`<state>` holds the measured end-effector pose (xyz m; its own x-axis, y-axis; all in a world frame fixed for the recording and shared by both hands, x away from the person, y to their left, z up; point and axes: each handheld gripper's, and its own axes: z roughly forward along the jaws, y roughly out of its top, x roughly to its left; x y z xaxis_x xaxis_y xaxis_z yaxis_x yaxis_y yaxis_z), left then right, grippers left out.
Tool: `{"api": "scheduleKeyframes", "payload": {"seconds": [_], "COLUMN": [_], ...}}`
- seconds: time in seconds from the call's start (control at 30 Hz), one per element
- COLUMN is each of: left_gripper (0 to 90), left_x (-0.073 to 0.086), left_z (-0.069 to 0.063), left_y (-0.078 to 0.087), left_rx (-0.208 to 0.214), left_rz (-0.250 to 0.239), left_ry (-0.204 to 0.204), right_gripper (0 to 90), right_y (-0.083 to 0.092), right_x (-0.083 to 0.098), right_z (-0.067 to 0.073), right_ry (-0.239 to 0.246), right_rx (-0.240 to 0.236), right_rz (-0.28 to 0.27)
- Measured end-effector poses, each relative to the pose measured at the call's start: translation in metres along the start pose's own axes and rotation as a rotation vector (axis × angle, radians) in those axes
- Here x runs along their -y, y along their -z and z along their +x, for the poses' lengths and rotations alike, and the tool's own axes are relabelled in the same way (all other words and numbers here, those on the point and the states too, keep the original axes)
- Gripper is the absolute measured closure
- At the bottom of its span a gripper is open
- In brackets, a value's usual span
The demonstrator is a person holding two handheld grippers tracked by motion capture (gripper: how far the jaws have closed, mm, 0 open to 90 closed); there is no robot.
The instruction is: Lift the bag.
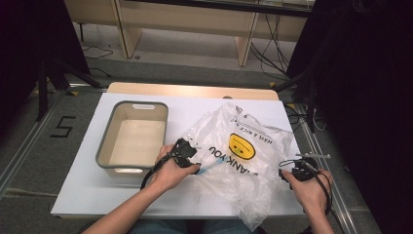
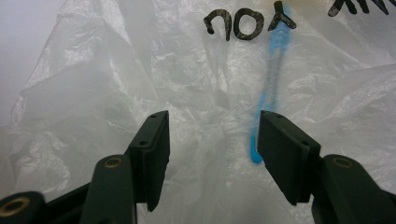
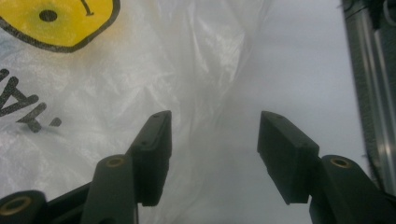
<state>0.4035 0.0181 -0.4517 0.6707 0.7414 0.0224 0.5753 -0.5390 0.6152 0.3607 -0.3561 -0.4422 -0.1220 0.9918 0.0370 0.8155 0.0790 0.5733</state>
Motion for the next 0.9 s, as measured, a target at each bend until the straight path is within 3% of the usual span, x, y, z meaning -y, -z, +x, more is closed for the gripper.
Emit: {"api": "scheduleKeyframes", "payload": {"seconds": [0.1,0.2,0.4,0.5,0.63,0.73,0.9], "left_gripper": [43.6,43.6,43.6,43.8,44.4,44.2,43.4], "left_x": [0.0,0.0,0.0,0.0,-0.001,-0.002,-0.004], "left_z": [0.0,-0.001,0.0,0.0,-0.001,-0.001,-0.002], "left_y": [0.0,0.0,0.0,0.0,0.001,0.003,0.006], "left_rx": [0.001,0.001,0.002,0.003,0.009,0.009,0.005], "left_rz": [0.004,0.003,0.005,0.0,-0.018,-0.025,-0.048], "left_ry": [-0.004,-0.006,-0.004,-0.005,-0.002,-0.005,-0.003], "right_gripper": [49.3,66.6,89.3,90.0,90.0,90.0,90.0], "right_y": [-0.008,-0.016,-0.018,-0.019,-0.021,-0.028,-0.043], "right_x": [0.003,0.003,-0.004,-0.006,-0.016,-0.032,-0.051], "right_z": [0.001,0.001,0.0,-0.001,-0.002,-0.002,-0.007], "right_ry": [-0.019,0.008,0.047,0.048,0.087,0.162,0.22], "right_rx": [-0.054,-0.079,-0.095,-0.096,-0.08,-0.055,-0.006], "right_rz": [0.054,0.099,0.092,0.084,0.034,-0.037,-0.098]}}
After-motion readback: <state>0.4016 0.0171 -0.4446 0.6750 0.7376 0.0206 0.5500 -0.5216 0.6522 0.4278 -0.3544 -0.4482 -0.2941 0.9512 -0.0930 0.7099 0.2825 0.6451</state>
